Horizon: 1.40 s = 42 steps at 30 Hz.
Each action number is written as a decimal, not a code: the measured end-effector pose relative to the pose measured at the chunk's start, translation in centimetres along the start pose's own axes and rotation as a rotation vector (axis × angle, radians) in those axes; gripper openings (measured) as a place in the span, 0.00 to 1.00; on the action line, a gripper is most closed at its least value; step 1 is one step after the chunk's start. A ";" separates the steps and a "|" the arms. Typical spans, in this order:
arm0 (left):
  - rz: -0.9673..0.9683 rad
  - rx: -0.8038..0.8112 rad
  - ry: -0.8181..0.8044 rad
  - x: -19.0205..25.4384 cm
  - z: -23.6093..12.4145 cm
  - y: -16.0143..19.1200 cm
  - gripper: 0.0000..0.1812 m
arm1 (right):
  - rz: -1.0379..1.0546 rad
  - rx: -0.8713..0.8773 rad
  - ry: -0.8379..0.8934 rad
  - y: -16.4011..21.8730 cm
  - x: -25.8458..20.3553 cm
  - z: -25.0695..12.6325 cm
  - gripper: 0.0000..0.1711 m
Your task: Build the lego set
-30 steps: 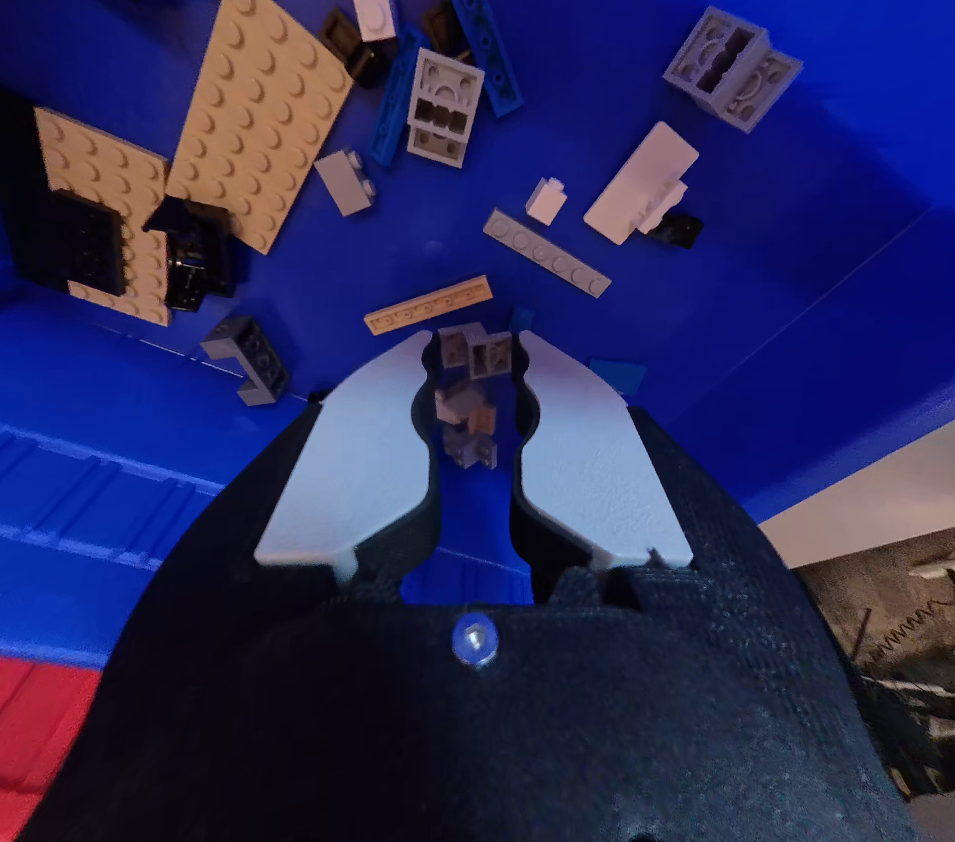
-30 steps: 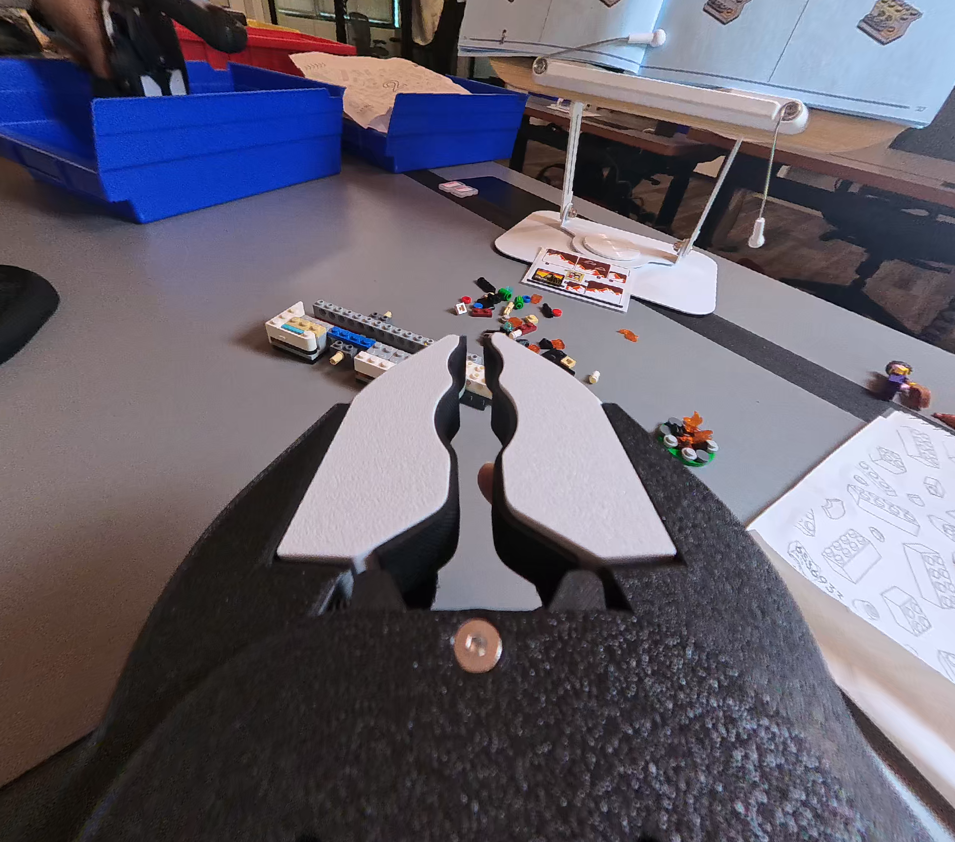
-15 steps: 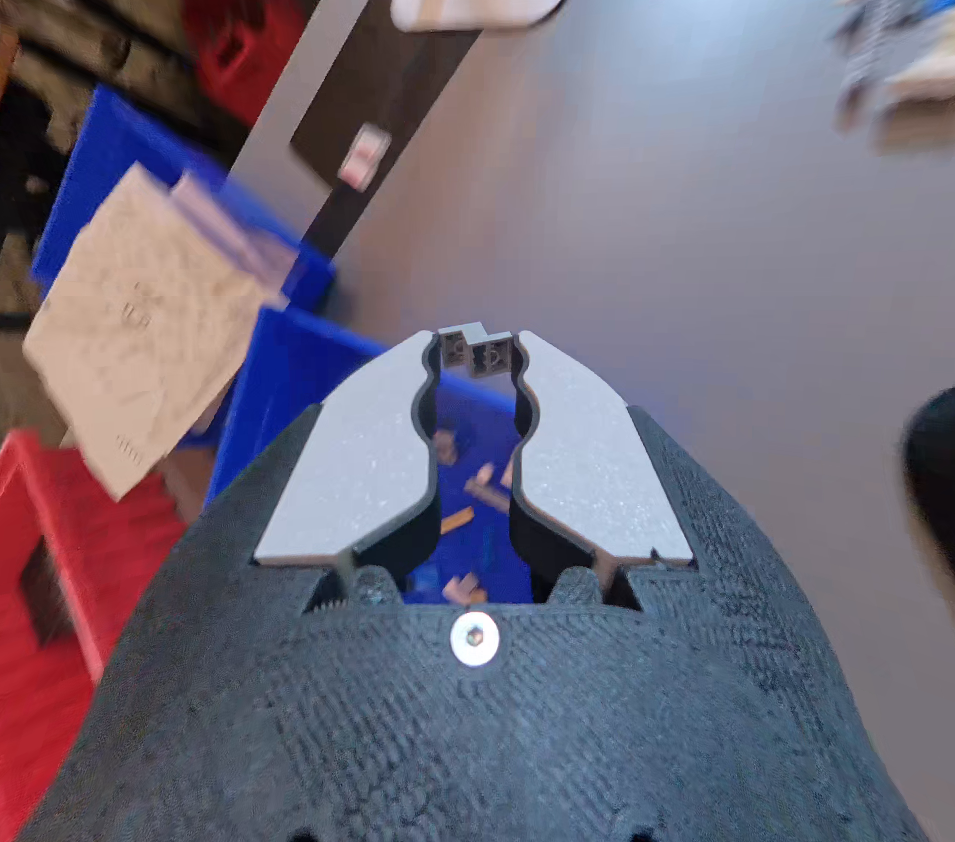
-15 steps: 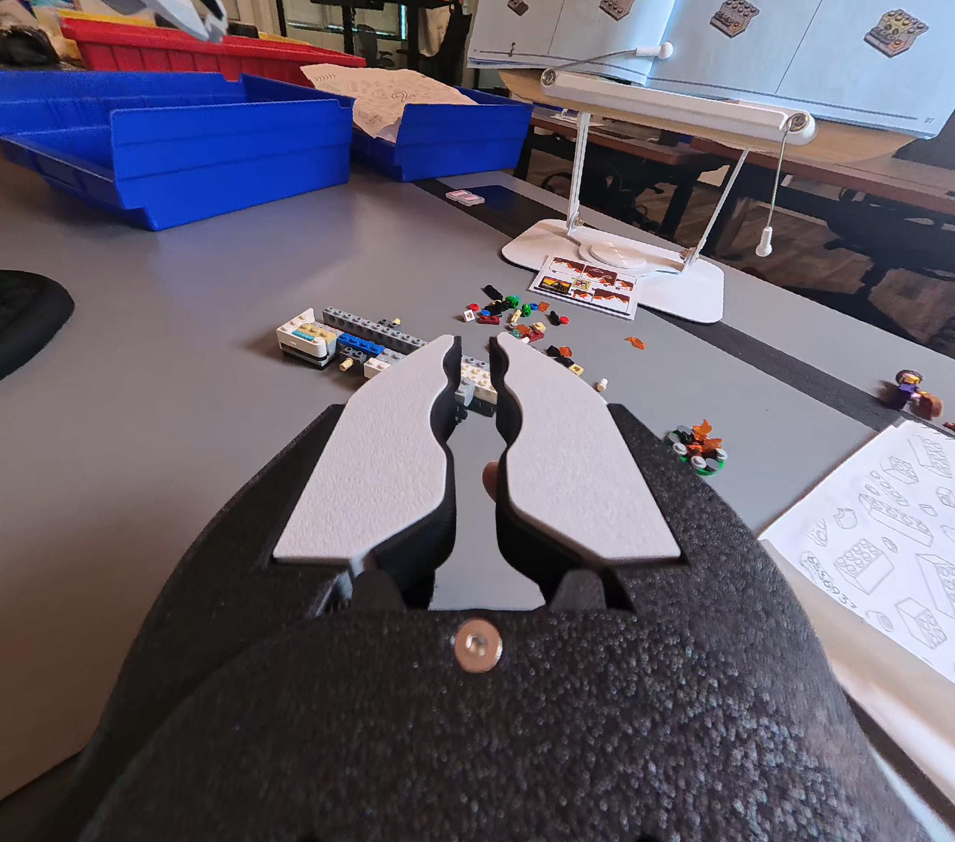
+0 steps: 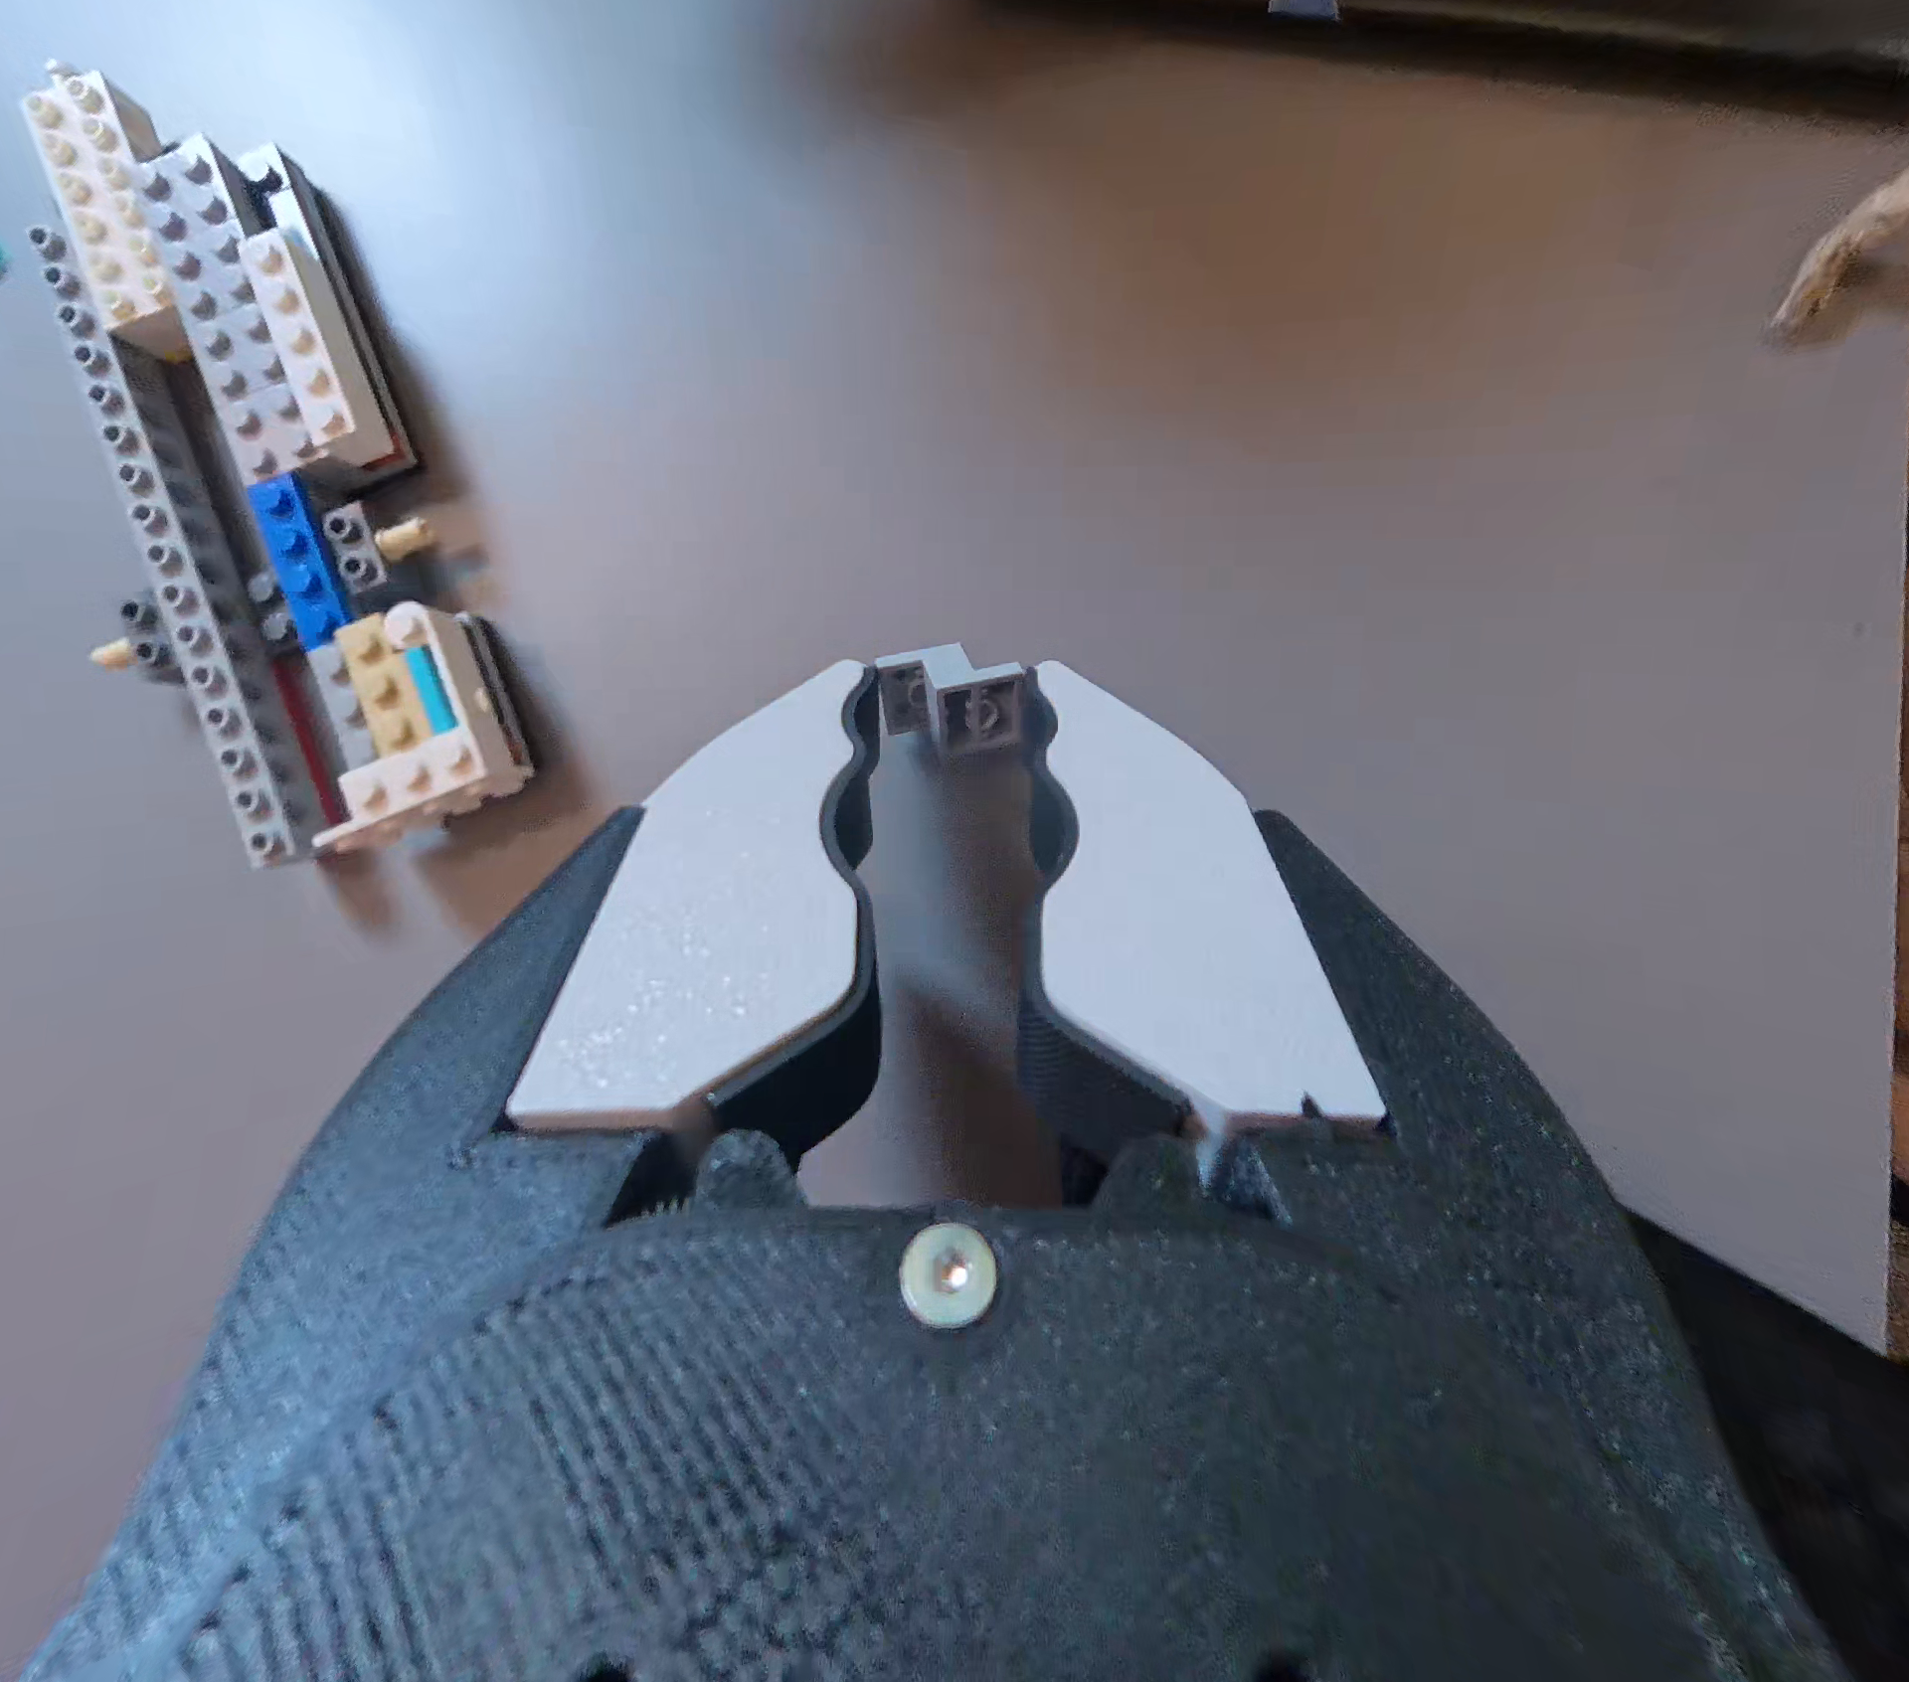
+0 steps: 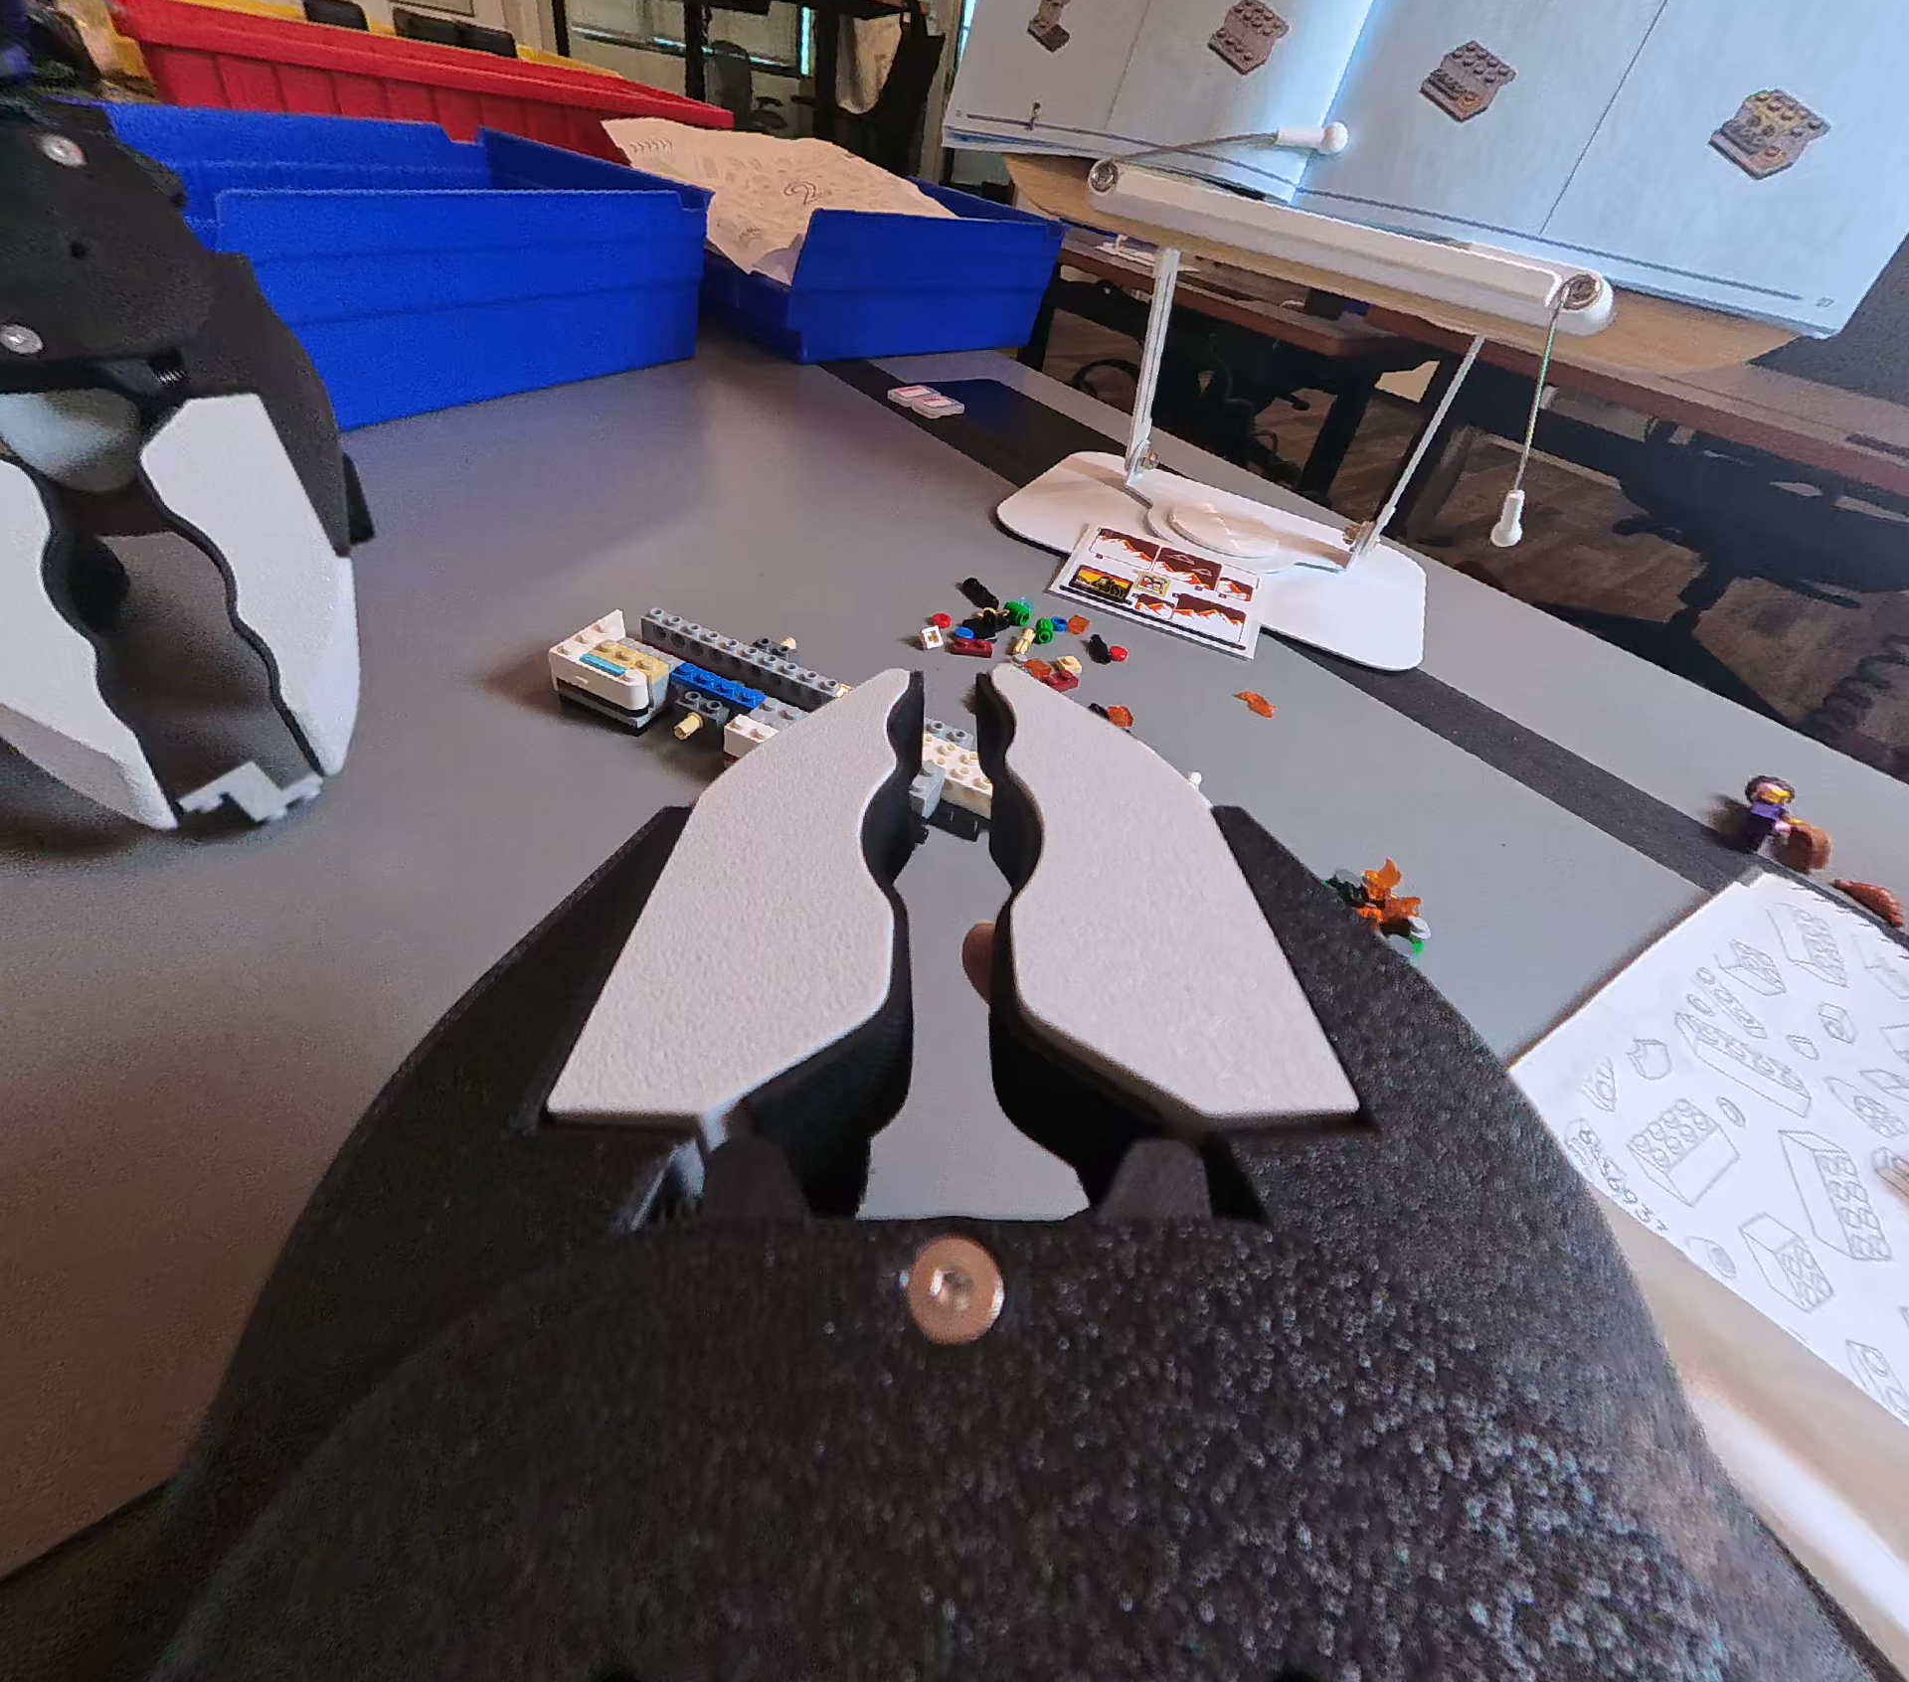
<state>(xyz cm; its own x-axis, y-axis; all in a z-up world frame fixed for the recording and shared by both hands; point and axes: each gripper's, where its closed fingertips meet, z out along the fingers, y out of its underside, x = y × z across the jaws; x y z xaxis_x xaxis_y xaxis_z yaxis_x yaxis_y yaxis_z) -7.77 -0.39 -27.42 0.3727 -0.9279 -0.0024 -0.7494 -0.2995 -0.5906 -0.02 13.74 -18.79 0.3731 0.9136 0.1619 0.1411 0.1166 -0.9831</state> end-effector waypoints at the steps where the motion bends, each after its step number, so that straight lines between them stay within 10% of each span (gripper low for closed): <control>1: -0.013 0.010 0.010 0.0 0.4 -0.3 0.15 | -0.005 0.000 -0.003 0.0 -0.1 0.0 0.05; 10: -0.082 0.162 -0.118 -3.0 -2.7 -2.7 0.23 | -0.058 0.002 -0.025 -0.2 -0.7 0.0 0.05; 17: -0.200 0.243 -0.617 -11.8 -20.6 0.2 0.21 | -0.055 0.023 -0.027 -0.7 -0.9 -0.3 0.05; 22: -0.409 0.015 -0.789 -15.7 -30.1 10.6 0.18 | 0.065 0.063 -0.019 -1.2 -0.2 -0.4 0.06; 27: -0.605 -0.401 -0.591 -13.9 -28.2 23.8 0.15 | 0.139 0.080 0.030 -1.1 1.9 -0.8 0.08; 32: -0.645 -0.576 -0.536 -14.0 -27.2 29.6 0.13 | 0.043 0.036 0.060 -0.3 2.1 -0.6 0.07; 42: -0.499 -0.326 -0.122 -12.1 -20.0 24.4 0.21 | 0.014 0.047 0.179 -0.5 5.2 -1.5 0.08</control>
<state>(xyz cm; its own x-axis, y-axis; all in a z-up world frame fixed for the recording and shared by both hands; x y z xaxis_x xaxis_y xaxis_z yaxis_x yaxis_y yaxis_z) -41.54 -0.94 -25.64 0.7678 -0.6316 0.1072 -0.5897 -0.7622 -0.2670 3.25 17.89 -17.37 0.5322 0.8320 0.1567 0.0931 0.1265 -0.9876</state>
